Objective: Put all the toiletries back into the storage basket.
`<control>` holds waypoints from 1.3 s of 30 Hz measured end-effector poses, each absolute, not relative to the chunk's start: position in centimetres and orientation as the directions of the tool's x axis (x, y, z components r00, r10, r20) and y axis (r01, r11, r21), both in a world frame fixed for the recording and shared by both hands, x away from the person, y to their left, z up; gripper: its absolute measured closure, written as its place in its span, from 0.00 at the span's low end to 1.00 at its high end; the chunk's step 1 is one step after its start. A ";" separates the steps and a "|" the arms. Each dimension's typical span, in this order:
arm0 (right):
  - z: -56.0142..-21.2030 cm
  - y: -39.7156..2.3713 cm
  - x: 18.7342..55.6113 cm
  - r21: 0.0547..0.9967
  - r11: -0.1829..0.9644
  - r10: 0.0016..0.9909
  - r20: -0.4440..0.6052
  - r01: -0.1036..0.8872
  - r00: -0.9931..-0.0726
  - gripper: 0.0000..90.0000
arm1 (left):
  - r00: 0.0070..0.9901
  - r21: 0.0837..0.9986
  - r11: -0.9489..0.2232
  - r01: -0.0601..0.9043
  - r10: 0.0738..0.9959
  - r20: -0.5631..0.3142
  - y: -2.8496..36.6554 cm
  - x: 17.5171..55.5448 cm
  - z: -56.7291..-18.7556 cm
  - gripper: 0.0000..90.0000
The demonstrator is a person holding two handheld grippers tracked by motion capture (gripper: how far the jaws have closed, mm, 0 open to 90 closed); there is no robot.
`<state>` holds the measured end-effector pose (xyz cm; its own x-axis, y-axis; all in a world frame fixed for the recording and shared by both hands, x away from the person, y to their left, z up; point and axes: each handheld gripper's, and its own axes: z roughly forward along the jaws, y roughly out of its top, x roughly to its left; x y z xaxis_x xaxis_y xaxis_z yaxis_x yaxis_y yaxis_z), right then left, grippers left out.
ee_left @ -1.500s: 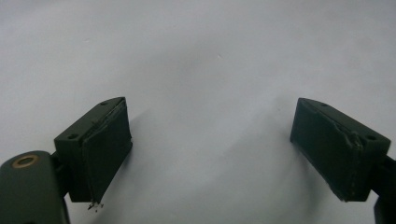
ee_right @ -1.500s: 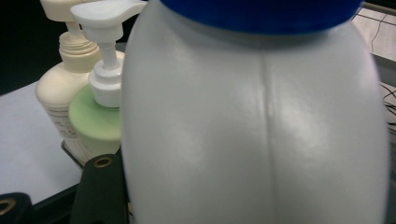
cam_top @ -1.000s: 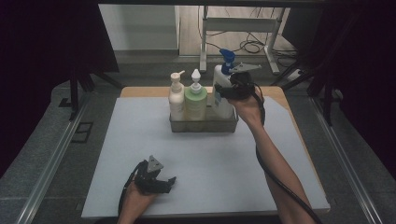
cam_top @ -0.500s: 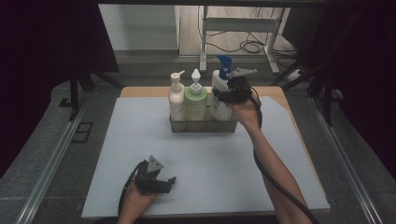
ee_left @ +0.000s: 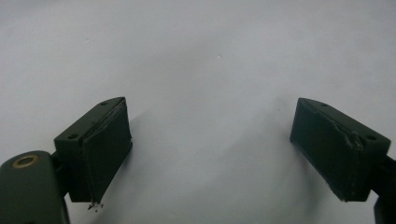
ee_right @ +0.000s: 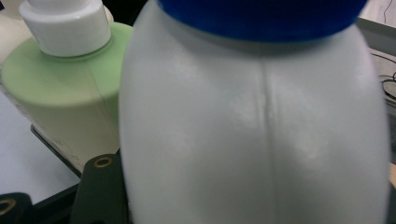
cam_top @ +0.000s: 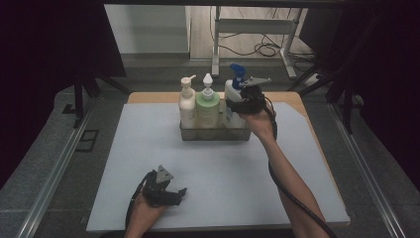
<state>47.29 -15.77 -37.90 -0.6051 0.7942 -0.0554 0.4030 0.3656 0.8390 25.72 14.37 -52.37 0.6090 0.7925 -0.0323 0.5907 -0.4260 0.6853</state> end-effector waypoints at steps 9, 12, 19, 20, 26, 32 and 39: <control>-38.7 -15.5 47.4 0.828 0.379 0.796 -0.063 0.415 -0.602 0.43 | 0.609 0.686 -0.425 0.591 0.793 -0.033 14.4 25.7 -52.4 0.13; -39.0 -15.5 47.5 0.825 0.379 0.797 -0.060 0.419 -0.601 0.43 | 0.609 0.686 -0.425 0.591 0.793 -0.033 14.4 25.7 -52.4 0.13; -39.6 -15.5 47.6 0.817 0.379 0.801 -0.054 0.435 -0.596 0.43 | 0.609 0.684 -0.427 0.591 0.792 -0.032 14.4 25.7 -52.4 0.13; -39.7 -15.5 47.7 0.814 0.379 0.802 -0.051 0.440 -0.595 0.43 | 0.609 0.684 -0.427 0.591 0.793 -0.032 14.4 25.7 -52.4 0.13; -40.3 -15.6 47.9 0.808 0.370 0.809 -0.039 0.458 -0.586 0.42 | 0.609 0.685 -0.426 0.591 0.792 -0.033 14.4 25.7 -52.4 0.13; -40.4 -16.2 48.2 0.806 0.335 0.822 0.004 0.489 -0.570 0.41 | 0.609 0.686 -0.427 0.590 0.792 -0.031 14.4 25.7 -52.4 0.13; -40.3 -16.5 48.6 0.806 0.311 0.813 0.048 0.503 -0.581 0.37 | 0.609 0.686 -0.426 0.590 0.793 -0.031 14.4 25.7 -52.4 0.13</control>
